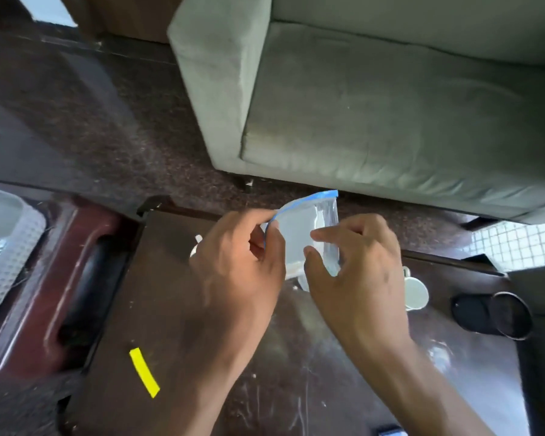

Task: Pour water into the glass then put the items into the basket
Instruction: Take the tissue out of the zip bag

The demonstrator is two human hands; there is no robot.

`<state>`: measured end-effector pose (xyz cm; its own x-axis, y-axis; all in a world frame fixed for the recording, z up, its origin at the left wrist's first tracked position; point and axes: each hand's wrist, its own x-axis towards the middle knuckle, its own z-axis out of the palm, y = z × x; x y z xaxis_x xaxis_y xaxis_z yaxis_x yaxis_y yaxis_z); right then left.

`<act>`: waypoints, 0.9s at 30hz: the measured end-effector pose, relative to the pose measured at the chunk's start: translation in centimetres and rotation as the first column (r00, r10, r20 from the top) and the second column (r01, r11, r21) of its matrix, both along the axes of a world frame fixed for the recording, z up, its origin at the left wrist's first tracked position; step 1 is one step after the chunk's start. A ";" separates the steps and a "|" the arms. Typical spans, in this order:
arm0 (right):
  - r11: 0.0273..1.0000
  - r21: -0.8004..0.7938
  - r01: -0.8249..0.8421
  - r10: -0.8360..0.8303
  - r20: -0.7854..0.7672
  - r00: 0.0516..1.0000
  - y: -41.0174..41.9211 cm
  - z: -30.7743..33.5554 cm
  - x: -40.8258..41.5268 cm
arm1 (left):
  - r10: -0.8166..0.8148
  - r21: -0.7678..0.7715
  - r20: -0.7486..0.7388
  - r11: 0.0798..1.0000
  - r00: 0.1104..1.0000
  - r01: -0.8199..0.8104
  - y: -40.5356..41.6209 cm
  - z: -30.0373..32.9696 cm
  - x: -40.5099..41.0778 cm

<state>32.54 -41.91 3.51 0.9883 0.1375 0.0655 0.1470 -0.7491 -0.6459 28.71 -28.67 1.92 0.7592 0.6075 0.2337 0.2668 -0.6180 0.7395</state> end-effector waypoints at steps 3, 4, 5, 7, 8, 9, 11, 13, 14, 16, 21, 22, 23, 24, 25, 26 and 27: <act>0.992 0.011 0.124 -0.123 -0.069 0.990 -2.3 -1.1 0.8 | 0.004 -0.108 0.028 0.994 1.000 -0.001 -3.4 -0.2 0.2; 0.989 0.009 0.145 -0.143 -0.109 0.984 -3.1 -1.4 1.2 | 0.005 -0.156 0.032 0.988 0.999 0.000 -4.5 -0.3 0.3; 0.988 -0.004 0.156 -0.155 -0.135 0.979 -3.7 -1.7 1.5 | 0.010 -0.221 0.046 0.975 0.999 0.000 -5.5 -0.5 0.5; 0.986 -0.027 0.166 -0.168 -0.139 0.976 -5.0 -2.0 2.2 | 0.029 -0.350 0.088 0.937 0.996 0.003 -7.2 -0.9 0.8; 0.984 -0.030 0.176 -0.178 -0.126 0.976 -5.7 -2.2 2.5 | 0.038 -0.394 0.109 0.919 0.993 0.008 -8.0 -1.2 0.9; 0.982 -0.028 0.185 -0.187 -0.118 0.975 -6.3 -2.3 2.9 | 0.045 -0.429 0.125 0.903 0.991 0.014 -8.7 -1.3 1.1; 0.979 -0.015 0.205 -0.205 -0.159 0.966 -7.5 -2.5 3.6 | 0.046 -0.486 0.151 0.873 0.987 0.034 -9.8 -1.6 1.3; 0.968 0.031 0.250 -0.234 -0.254 0.938 -8.5 -2.7 4.4 | 0.029 -0.509 0.182 0.858 0.983 0.069 -10.8 -1.7 1.5; 0.957 0.070 0.280 -0.248 -0.296 0.922 -8.9 -2.7 4.8 | 0.016 -0.516 0.196 0.852 0.980 0.089 -11.2 -1.7 1.5; 0.928 0.145 0.344 -0.277 -0.348 0.895 -9.4 -2.6 5.2 | -0.010 -0.547 0.211 0.828 0.977 0.127 -11.8 -1.9 1.5; 0.897 0.247 0.366 -0.275 -0.336 0.901 -10.4 -2.4 5.6 | -0.103 -0.569 0.183 0.800 0.978 0.191 -11.9 -3.3 1.0; 0.900 0.257 0.353 -0.262 -0.328 0.907 -10.5 -2.3 5.7 | -0.096 -0.573 0.176 0.799 0.980 0.181 -11.7 -3.8 1.1; 0.901 0.266 0.342 -0.250 -0.327 0.911 -10.6 -2.1 5.8 | -0.074 -0.576 0.169 0.802 0.983 0.160 -11.4 -4.3 1.2; 0.902 0.277 0.332 -0.235 -0.331 0.914 -10.7 -1.9 5.8 | -0.037 -0.578 0.157 0.807 0.987 0.122 -11.1 -4.9 1.4; 0.902 0.292 0.318 -0.215 -0.336 0.917 -10.9 -1.7 5.9 | 0.006 -0.585 0.131 0.808 0.991 0.073 -10.7 -5.6 1.6; 0.903 0.310 0.298 -0.189 -0.339 0.922 -11.0 -1.4 5.9 | 0.041 -0.604 0.084 0.796 0.996 0.018 -10.2 -6.3 2.0; 0.903 0.330 0.275 -0.159 -0.338 0.928 -11.1 -1.1 5.9 | 0.063 -0.643 0.017 0.765 0.998 -0.037 -9.7 -7.0 2.4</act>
